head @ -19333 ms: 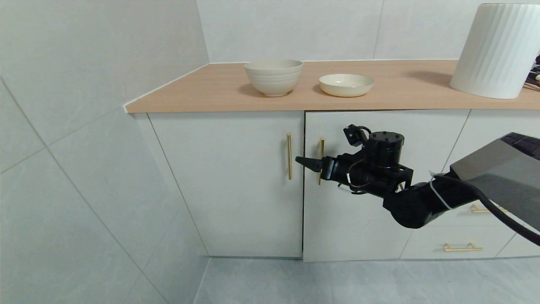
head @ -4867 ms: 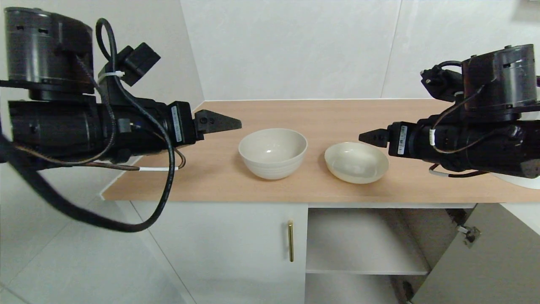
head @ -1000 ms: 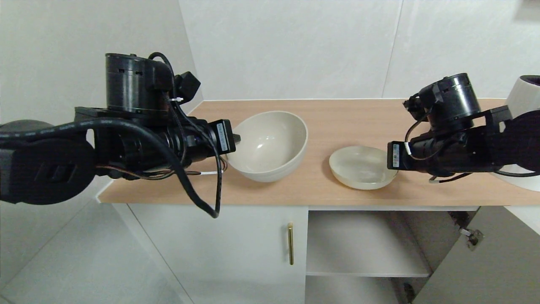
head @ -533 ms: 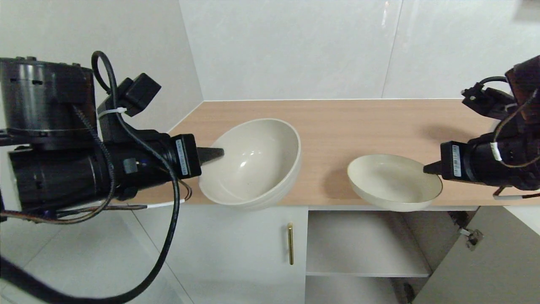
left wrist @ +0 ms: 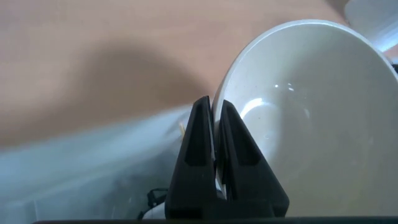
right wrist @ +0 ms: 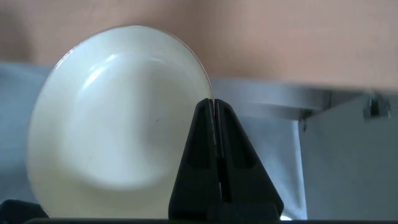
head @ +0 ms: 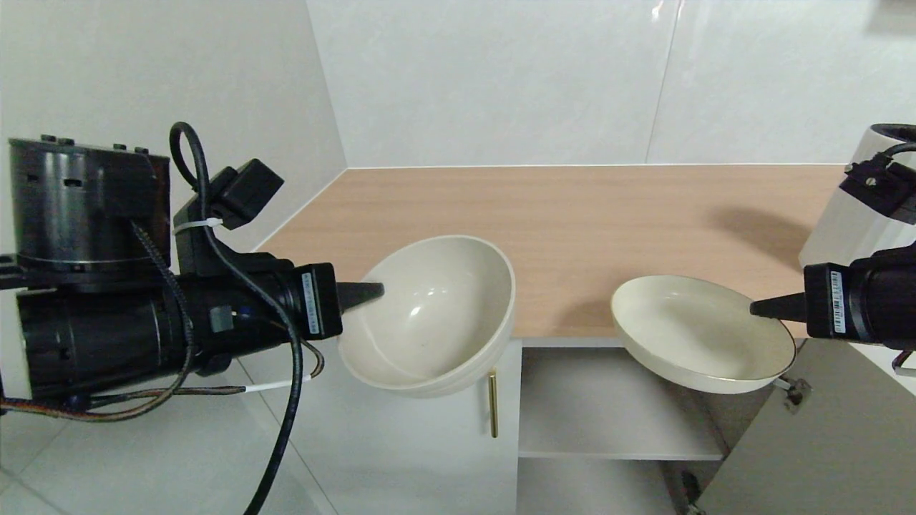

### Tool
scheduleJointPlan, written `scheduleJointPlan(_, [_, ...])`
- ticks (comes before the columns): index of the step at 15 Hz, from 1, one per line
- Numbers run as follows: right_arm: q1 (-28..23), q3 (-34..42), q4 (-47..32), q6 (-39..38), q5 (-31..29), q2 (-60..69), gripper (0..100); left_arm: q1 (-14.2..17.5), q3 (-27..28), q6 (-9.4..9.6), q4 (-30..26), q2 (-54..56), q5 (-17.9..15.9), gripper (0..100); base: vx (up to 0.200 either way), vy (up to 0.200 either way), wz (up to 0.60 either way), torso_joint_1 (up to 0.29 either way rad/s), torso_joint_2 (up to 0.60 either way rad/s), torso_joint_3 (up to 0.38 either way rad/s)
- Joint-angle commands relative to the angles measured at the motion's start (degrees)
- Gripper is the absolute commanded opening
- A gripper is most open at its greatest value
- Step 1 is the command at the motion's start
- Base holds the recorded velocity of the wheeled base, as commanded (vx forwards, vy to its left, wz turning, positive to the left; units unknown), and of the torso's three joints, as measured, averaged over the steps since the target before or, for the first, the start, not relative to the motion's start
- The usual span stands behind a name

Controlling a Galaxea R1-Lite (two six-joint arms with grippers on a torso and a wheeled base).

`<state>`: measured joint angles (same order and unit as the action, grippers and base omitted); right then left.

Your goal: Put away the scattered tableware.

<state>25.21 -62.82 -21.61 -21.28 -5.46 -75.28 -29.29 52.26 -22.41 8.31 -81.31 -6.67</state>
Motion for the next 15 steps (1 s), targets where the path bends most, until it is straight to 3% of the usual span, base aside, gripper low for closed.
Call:
scheduleJointPlan(1, [0.01, 0.24, -0.01, 0.02, 0.01, 0.39, 0, -0.41, 0.03, -0.01, 0.04, -0.78, -0.01, 0, -0.2, 0.0, 0.0, -0.002, 0.0, -0.002])
scheduleJointPlan(2, [0.01, 0.68, -0.01, 0.19, 0.01, 0.13, 0, -0.41, -0.05, -0.01, 0.04, -0.78, -0.01, 0, -0.2, 0.0, 0.0, -0.017, -0.01, 0.017])
scheduleJointPlan(12, [0.01, 1.12, -0.01, 0.1, 0.01, -2.95, 0, -0.59, -0.05, -0.01, 0.04, -1.75, -0.01, 0, 0.0, 0.0, 0.0, -0.001, 0.01, 0.004])
scheduleJointPlan(15, [0.01, 1.38, 0.26, 0.19, 0.01, -3.12, 0, -0.59, -0.05, -0.01, 0.04, -1.75, -0.01, 0, 0.0, 0.0, 0.0, -0.141, 0.34, 0.196])
